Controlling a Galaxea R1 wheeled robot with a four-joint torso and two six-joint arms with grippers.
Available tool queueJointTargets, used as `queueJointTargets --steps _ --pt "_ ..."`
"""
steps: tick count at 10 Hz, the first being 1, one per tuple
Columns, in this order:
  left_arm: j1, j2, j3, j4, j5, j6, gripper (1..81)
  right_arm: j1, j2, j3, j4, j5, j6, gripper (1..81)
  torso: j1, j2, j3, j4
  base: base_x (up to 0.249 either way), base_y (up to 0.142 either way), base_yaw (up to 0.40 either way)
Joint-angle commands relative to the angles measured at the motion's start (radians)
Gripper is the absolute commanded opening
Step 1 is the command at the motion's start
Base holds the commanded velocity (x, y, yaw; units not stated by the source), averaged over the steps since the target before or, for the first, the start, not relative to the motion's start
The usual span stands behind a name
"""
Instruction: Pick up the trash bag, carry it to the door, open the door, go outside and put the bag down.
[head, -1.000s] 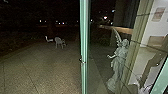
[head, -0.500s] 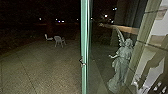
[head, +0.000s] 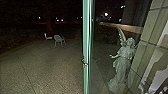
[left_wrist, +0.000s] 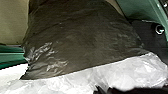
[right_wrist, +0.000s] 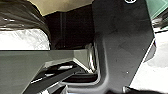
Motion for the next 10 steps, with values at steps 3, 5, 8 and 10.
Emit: queueJointTargets --steps 3,5,8,10 --pt "-0.061 -0.003 -0.005 -0.002 0.054 0.002 1.0 0.042 0.0 0.004 -0.001 -0.052 -0.002 81.1 0.0 0.0 0.0 0.0 0.083 0.0 0.0" --pt "-0.062 -0.002 -0.005 -0.002 0.054 0.002 1.0 0.04 0.0 0.004 -0.001 -0.051 -0.002 81.1 0.001 0.0 0.0 0.0 0.08 0.0 0.0" --pt "-0.061 -0.003 -0.005 -0.002 0.054 0.002 1.0 0.042 0.0 0.005 -0.001 -0.052 -0.002 81.1 0.001 0.0 0.0 0.0 0.069 0.0 0.0" --pt "-0.063 -0.005 -0.005 -0.002 0.054 0.002 1.0 0.04 0.001 0.004 -0.001 -0.052 -0.004 81.1 0.001 0.0 0.0 0.0 0.069 0.0 0.0"
